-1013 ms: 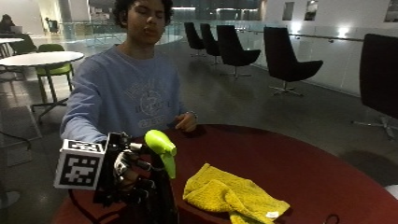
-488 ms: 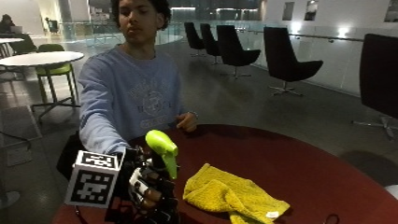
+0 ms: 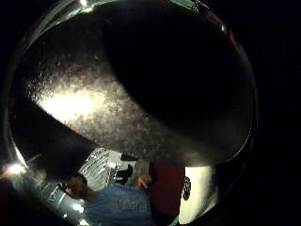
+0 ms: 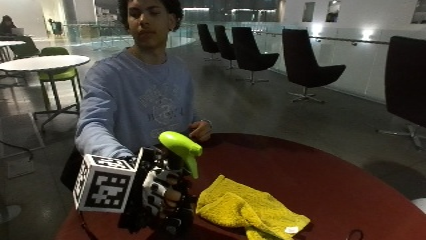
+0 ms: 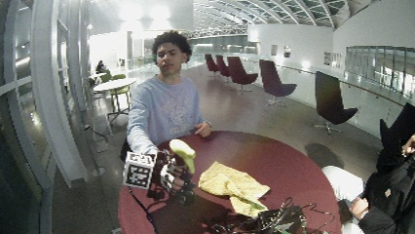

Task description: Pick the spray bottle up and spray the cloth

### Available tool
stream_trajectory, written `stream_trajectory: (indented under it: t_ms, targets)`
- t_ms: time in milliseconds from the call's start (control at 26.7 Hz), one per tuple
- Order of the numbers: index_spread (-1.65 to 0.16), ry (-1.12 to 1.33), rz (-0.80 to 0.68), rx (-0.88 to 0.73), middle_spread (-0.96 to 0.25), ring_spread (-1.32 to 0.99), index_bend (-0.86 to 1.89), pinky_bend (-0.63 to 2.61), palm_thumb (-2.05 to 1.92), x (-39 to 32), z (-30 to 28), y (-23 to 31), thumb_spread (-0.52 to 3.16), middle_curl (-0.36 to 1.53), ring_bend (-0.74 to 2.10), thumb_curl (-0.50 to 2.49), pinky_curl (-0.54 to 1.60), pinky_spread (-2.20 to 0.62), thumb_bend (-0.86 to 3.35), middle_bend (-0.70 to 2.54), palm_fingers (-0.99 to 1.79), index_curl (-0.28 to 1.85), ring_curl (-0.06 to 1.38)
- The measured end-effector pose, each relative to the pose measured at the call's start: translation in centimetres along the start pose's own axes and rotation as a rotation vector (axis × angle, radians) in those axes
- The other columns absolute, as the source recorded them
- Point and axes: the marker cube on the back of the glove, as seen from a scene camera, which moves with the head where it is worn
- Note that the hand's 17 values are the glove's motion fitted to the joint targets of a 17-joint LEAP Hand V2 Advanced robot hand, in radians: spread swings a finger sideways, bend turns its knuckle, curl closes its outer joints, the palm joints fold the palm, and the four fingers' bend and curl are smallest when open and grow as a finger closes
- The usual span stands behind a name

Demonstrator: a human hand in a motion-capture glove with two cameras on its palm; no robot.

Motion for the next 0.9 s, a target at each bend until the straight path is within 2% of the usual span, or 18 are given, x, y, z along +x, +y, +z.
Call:
stream_trajectory:
  t_ms: [263, 600, 900]
  targets:
    - [-0.25, -0.058, 0.023, -0.263, -0.08, -0.02, 0.15, 0.20, 0.95, -4.3, 0.9, 2.2, 0.78, 0.42, 0.36, 0.54, 0.32, 0.25, -0.02, 0.27, 1.10, 0.39, 0.37]
    - [-0.23, -0.016, 0.174, -0.510, -0.07, -0.01, 0.15, 0.19, 0.95, -7.0, 1.5, 5.0, 0.74, 0.43, 0.36, 0.57, 0.33, 0.25, -0.03, 0.27, 1.11, 0.40, 0.38]
    - [-0.22, 0.107, 0.294, -0.544, -0.07, 0.00, 0.15, 0.19, 0.93, -6.2, 1.8, 5.0, 0.75, 0.44, 0.36, 0.59, 0.33, 0.26, -0.03, 0.27, 1.10, 0.41, 0.38]
